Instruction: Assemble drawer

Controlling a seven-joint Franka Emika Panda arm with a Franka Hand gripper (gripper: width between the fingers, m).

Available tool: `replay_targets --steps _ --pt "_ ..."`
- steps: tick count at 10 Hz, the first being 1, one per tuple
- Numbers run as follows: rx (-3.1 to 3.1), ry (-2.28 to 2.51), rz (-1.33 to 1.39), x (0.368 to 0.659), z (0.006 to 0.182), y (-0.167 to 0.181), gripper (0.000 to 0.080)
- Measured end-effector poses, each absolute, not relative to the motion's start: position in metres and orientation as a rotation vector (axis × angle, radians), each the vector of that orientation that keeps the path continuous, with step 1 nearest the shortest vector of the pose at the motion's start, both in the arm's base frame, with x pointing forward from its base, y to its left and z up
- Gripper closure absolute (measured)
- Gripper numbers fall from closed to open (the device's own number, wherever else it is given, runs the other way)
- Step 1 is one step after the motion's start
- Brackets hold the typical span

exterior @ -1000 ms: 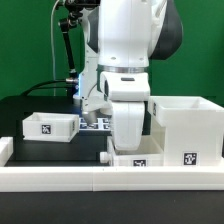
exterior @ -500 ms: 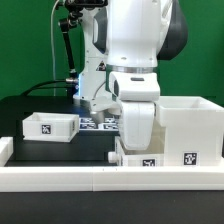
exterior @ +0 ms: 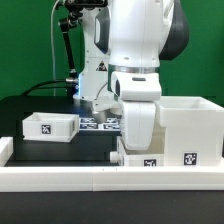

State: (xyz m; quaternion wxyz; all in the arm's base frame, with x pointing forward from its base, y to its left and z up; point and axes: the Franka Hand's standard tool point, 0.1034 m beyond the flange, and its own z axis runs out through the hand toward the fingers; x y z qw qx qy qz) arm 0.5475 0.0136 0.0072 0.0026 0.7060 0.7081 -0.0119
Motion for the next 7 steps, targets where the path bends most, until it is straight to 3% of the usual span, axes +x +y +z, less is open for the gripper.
replay_targets --steps 1,2,3,4,7 --pt "2.218 2.219 -0.039 0.547 0.007 0.012 0.0496" --pt "2.220 2.218 -0.041 0.546 0.007 0.012 0.0496" --pt "2.220 2.218 -0.041 0.546 0.007 0.012 0.0313" --pt "2.221 2.217 -0.041 0.546 0.007 0.012 0.0205" --pt "2.260 2.187 -0.062 0.548 0.017 0.013 0.0153"
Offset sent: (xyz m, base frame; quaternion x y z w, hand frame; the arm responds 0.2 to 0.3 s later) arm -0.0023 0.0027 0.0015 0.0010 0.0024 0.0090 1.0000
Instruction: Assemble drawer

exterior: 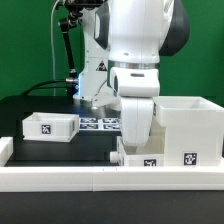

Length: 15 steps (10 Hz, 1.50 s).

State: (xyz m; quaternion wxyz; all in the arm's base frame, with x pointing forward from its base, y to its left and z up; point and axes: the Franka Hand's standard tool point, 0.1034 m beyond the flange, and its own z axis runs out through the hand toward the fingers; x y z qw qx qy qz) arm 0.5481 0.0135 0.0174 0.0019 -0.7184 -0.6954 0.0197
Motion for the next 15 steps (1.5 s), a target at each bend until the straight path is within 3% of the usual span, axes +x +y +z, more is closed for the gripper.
replay_targets --steps 2,4,6,9,11,13,15 --pt "-2.270 -2.146 0.098 0.554 0.036 0.017 0.0151" --pt "-2.294 -2.112 0.134 0.562 0.056 -0.001 0.0151" --pt "-2.286 -2.123 0.137 0.569 0.065 -0.022 0.0151" --pt "-2.248 -2.121 0.090 0.566 0.059 -0.034 0.0151" --pt "-2.205 -2.076 -0.016 0.562 0.037 -0.055 0.0151" --pt "-2.147 -2.087 -0.095 0.572 0.030 -0.068 0.0151" --pt "-2.129 -2.071 -0.135 0.577 0.026 -0.059 0.0151"
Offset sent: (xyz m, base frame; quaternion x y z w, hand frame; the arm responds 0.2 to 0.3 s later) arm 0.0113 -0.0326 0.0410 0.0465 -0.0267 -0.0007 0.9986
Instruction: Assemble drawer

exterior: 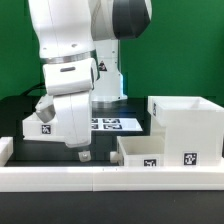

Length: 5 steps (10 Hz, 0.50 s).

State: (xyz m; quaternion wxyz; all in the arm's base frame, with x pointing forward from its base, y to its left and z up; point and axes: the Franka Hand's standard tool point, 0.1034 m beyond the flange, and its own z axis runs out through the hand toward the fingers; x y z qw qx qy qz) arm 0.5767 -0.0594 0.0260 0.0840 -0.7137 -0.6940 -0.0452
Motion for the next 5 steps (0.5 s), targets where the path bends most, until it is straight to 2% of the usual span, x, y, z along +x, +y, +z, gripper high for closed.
replay_targets --steps 4,5 --pt "-2.121 -2.071 -0.134 0.585 0.024 -0.024 0.0151" --pt "-2.121 -2.074 -0.133 0.585 0.024 -0.028 0.0151"
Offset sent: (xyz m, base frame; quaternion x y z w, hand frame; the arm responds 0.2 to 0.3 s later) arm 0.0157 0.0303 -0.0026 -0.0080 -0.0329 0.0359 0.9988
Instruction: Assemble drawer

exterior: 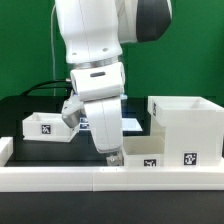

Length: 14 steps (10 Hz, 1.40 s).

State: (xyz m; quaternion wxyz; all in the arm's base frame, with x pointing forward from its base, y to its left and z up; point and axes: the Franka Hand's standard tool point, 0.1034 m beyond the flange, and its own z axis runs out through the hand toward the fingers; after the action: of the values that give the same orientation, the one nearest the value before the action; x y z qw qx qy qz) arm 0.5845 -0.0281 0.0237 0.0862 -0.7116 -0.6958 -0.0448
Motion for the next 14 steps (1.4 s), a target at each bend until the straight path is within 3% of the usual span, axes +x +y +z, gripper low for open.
replay_targets --steps 14 --pt "-2.105 -2.103 -0.194 0.591 0.027 0.004 0.0151"
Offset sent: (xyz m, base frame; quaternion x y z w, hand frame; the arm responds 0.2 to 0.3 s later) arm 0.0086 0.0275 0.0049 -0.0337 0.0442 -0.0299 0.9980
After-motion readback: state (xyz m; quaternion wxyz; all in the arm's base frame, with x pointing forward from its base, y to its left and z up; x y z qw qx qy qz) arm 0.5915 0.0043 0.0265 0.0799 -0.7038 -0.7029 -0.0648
